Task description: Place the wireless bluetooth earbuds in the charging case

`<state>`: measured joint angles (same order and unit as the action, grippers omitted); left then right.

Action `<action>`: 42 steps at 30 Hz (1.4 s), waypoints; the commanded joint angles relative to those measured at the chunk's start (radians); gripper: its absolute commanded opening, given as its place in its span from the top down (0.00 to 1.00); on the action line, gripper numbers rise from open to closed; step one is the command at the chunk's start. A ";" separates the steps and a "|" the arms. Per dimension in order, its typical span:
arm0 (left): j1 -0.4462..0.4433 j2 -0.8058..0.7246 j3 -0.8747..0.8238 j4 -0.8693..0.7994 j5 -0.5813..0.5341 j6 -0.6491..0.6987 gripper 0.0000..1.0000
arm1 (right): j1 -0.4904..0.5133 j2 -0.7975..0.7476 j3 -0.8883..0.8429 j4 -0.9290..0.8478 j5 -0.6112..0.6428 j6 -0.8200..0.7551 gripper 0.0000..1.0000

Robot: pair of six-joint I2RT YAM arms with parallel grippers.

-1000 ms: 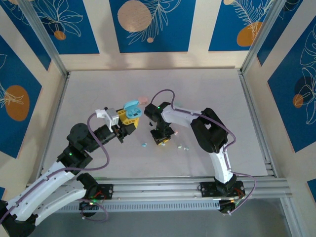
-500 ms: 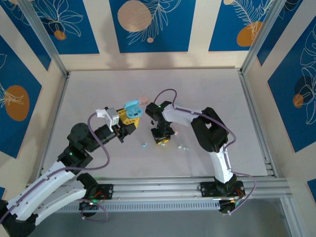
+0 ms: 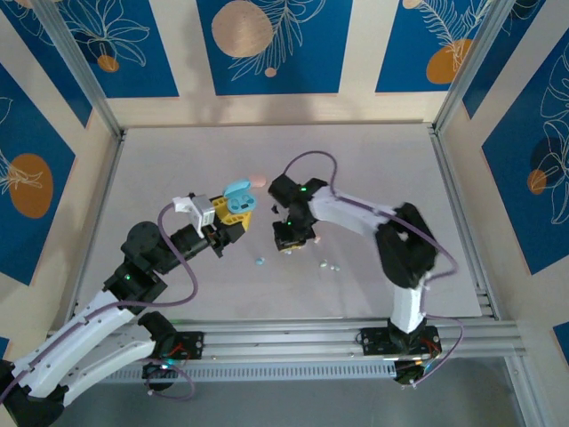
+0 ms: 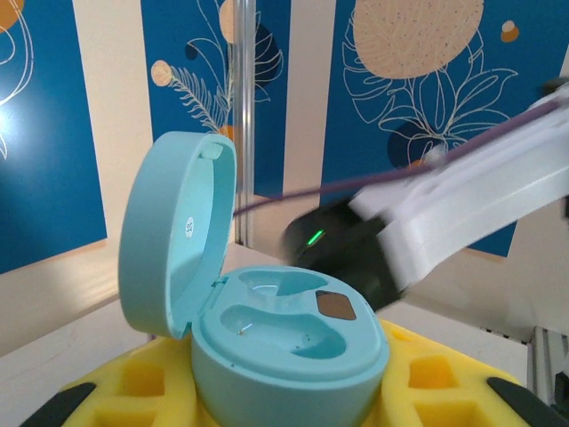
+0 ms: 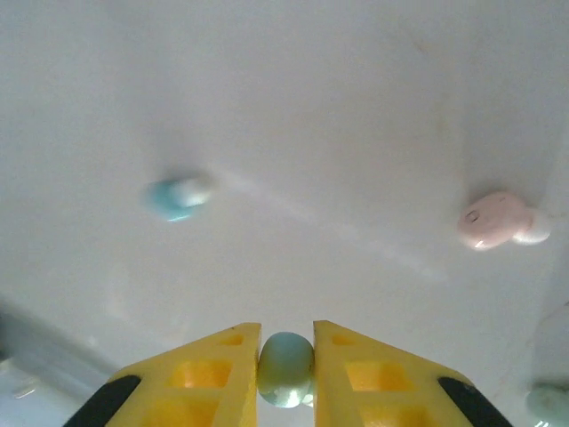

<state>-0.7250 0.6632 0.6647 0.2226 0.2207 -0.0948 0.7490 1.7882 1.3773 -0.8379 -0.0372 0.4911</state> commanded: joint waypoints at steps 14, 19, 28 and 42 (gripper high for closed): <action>0.001 0.003 -0.036 -0.006 -0.048 0.096 0.73 | -0.337 -0.393 -0.469 1.073 -0.977 0.660 0.78; 0.001 0.013 -0.044 -0.009 -0.034 0.116 0.73 | -0.347 -0.393 -0.477 1.217 -1.043 0.803 0.77; 0.001 0.034 -0.050 -0.012 0.034 0.148 0.73 | -0.341 -0.403 -0.474 1.397 -1.057 0.984 0.76; 0.002 0.079 -0.053 0.006 0.124 0.152 0.73 | -0.303 -0.473 -0.440 1.172 -0.870 0.984 0.76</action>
<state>-0.7250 0.7433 0.6159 0.1989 0.3138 0.0368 0.4385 1.3613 0.9142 0.4412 -0.9833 1.4902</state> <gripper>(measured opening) 0.335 0.237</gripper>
